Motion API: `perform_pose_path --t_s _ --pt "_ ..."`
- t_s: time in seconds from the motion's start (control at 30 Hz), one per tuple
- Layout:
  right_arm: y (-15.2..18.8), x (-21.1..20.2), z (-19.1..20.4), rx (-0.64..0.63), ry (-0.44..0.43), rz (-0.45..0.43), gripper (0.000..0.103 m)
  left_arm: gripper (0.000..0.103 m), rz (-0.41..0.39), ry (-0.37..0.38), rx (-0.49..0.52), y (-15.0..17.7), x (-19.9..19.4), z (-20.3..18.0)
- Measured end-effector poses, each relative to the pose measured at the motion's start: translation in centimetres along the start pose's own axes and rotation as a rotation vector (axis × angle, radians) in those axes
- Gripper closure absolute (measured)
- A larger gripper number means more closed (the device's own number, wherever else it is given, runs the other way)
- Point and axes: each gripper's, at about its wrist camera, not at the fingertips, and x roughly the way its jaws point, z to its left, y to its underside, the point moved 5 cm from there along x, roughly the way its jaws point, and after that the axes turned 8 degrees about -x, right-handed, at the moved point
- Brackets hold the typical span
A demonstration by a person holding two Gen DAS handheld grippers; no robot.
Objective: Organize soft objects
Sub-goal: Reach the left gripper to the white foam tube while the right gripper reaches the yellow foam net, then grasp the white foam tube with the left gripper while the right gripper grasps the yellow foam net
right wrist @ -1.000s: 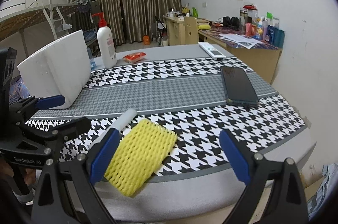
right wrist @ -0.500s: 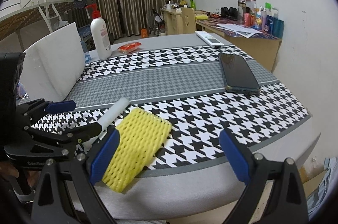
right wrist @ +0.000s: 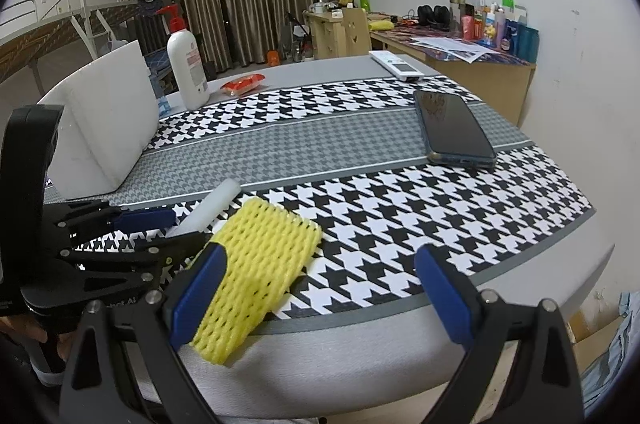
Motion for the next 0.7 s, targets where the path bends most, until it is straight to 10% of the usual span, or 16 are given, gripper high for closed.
perform_pose_path --t_s 0.13,0.7 --pt "0.0 0.0 0.0 0.001 -0.003 -0.001 0.006 0.079 -0.001 -0.008 0.015 -0.1 0.1 -0.5" --pt "-0.1 1.1 2.1 -0.034 -0.046 0.024 0.006 0.087 -0.091 0.029 -0.021 -0.7 -2.7 0.7"
